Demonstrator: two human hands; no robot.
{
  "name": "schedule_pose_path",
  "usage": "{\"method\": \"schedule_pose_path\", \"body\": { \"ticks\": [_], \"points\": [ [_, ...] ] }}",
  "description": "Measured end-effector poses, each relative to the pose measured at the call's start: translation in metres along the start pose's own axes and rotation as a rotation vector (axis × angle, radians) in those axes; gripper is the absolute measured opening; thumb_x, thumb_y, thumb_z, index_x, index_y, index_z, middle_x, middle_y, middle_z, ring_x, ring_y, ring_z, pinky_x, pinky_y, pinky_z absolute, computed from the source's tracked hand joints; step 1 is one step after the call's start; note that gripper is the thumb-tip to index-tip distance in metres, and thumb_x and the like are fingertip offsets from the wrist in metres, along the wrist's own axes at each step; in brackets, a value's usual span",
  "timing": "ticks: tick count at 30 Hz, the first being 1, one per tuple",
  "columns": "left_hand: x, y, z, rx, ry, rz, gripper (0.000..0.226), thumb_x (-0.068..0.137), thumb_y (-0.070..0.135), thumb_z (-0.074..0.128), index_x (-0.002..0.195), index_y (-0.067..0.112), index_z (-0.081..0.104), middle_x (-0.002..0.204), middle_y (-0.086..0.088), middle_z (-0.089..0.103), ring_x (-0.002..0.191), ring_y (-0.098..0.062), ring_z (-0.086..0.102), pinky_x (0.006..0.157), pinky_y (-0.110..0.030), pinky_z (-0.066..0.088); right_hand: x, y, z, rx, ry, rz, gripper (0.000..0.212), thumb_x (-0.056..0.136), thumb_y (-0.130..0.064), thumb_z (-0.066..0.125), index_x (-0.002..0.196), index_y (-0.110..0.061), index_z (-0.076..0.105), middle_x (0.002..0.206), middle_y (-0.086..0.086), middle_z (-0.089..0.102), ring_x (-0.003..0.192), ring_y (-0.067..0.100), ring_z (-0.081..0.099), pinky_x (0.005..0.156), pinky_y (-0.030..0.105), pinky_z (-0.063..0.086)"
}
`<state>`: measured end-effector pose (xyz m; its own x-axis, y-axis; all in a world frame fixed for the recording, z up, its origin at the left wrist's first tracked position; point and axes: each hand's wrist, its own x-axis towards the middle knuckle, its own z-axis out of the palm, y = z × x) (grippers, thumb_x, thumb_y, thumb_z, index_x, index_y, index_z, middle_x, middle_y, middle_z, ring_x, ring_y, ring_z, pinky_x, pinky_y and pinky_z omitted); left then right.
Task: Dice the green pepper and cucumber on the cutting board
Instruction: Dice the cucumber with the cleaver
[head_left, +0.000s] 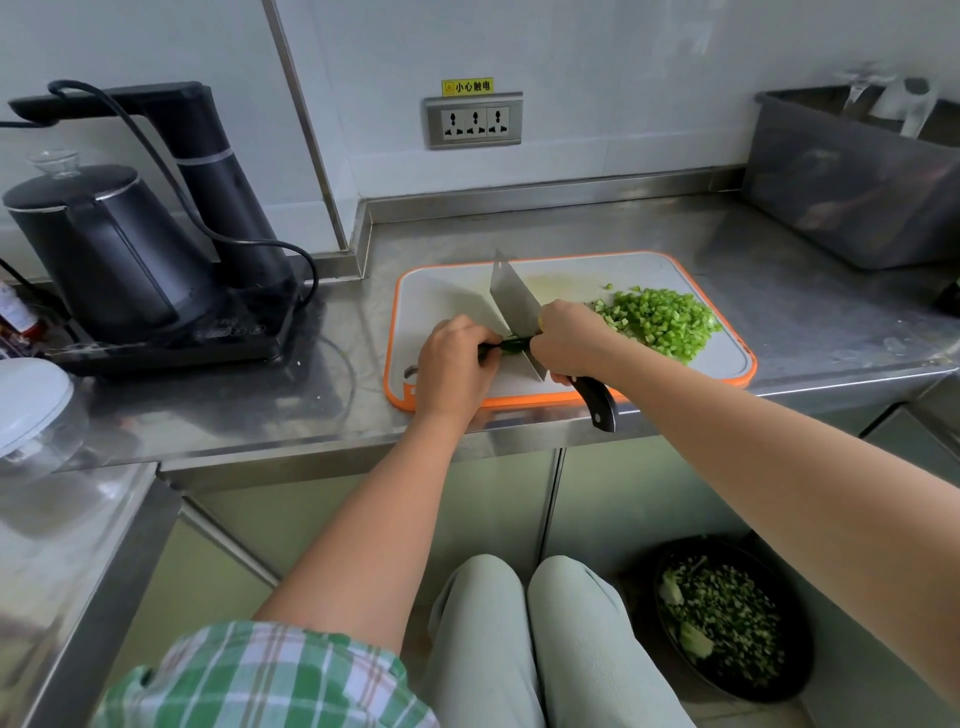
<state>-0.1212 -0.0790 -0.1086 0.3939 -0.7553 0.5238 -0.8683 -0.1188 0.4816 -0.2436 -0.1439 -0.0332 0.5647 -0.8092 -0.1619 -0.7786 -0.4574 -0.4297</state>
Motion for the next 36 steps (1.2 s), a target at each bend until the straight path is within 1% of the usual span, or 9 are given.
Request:
{"method": "schedule_pose_path", "body": {
  "ticks": [4,9,14,20,24,26,30,34,36],
  "points": [
    [-0.001,0.000,0.000,0.016,-0.002,-0.023,0.011,0.080,0.014,0.069,0.089,0.015,0.074,0.088,-0.005,0.067,0.088,-0.027,0.059,0.071,-0.036,0.047,-0.001,0.007,-0.003,0.048,0.026,0.022,0.013,0.078,0.004,0.044,0.069,-0.002,0.049,0.054,0.013,0.058,0.045,0.025,0.053,0.046,0.026,0.043],
    [0.000,-0.001,0.000,-0.007,0.010,-0.046,0.013,0.079,0.011,0.069,0.088,0.016,0.076,0.087,-0.005,0.068,0.087,-0.026,0.060,0.071,-0.032,0.045,-0.005,0.003,-0.011,0.053,-0.013,-0.016,0.008,0.078,0.005,0.049,0.084,0.003,0.054,0.076,0.024,0.068,0.060,0.032,0.060,0.065,0.039,0.054],
    [-0.001,0.000,0.000,-0.028,-0.001,-0.044,0.014,0.079,0.009,0.069,0.089,0.015,0.076,0.087,-0.005,0.068,0.087,-0.026,0.060,0.073,-0.035,0.047,-0.008,-0.001,-0.010,-0.009,-0.050,-0.020,0.012,0.081,0.002,0.042,0.074,-0.001,0.051,0.058,0.013,0.061,0.048,0.025,0.055,0.047,0.025,0.044],
    [-0.001,-0.001,0.000,-0.015,-0.003,-0.035,0.013,0.078,0.010,0.070,0.088,0.015,0.076,0.084,-0.006,0.066,0.084,-0.028,0.060,0.070,-0.036,0.047,-0.003,-0.002,0.002,-0.008,-0.003,-0.017,0.013,0.081,0.001,0.043,0.071,-0.006,0.045,0.056,0.011,0.056,0.051,0.026,0.056,0.053,0.029,0.047],
    [-0.001,-0.001,0.001,-0.020,0.013,-0.032,0.011,0.078,0.010,0.071,0.087,0.014,0.077,0.082,-0.007,0.066,0.082,-0.028,0.060,0.068,-0.037,0.048,-0.002,0.004,0.002,0.036,0.047,0.009,0.013,0.078,0.003,0.043,0.069,-0.006,0.046,0.053,0.010,0.056,0.045,0.024,0.054,0.044,0.024,0.041],
    [-0.001,-0.001,0.001,-0.028,0.020,-0.035,0.011,0.078,0.010,0.072,0.087,0.014,0.077,0.082,-0.006,0.066,0.082,-0.027,0.060,0.068,-0.036,0.048,-0.004,0.006,-0.004,0.086,0.052,0.007,0.011,0.078,0.004,0.042,0.073,-0.005,0.046,0.056,0.013,0.059,0.048,0.027,0.056,0.046,0.025,0.043],
    [-0.001,-0.002,0.001,-0.042,0.021,-0.043,0.013,0.079,0.009,0.072,0.088,0.015,0.077,0.084,-0.005,0.068,0.084,-0.026,0.061,0.071,-0.038,0.050,-0.007,0.001,-0.012,0.050,-0.030,0.005,0.005,0.078,0.005,0.049,0.080,0.003,0.054,0.071,0.020,0.066,0.058,0.029,0.059,0.061,0.033,0.050],
    [-0.001,0.000,0.000,-0.038,0.016,-0.037,0.012,0.078,0.009,0.072,0.088,0.014,0.078,0.083,-0.006,0.068,0.082,-0.027,0.061,0.069,-0.039,0.050,-0.007,-0.001,-0.009,0.027,-0.069,0.011,0.009,0.080,0.005,0.048,0.072,0.001,0.052,0.067,0.018,0.065,0.057,0.029,0.059,0.061,0.033,0.051],
    [0.000,0.000,-0.001,-0.012,0.011,-0.035,0.011,0.078,0.009,0.071,0.086,0.014,0.077,0.080,-0.007,0.066,0.080,-0.029,0.060,0.067,-0.037,0.047,-0.007,-0.001,-0.008,0.029,-0.077,0.006,0.016,0.080,0.004,0.046,0.066,-0.001,0.052,0.064,0.017,0.063,0.055,0.029,0.057,0.055,0.030,0.048]
  ]
}}
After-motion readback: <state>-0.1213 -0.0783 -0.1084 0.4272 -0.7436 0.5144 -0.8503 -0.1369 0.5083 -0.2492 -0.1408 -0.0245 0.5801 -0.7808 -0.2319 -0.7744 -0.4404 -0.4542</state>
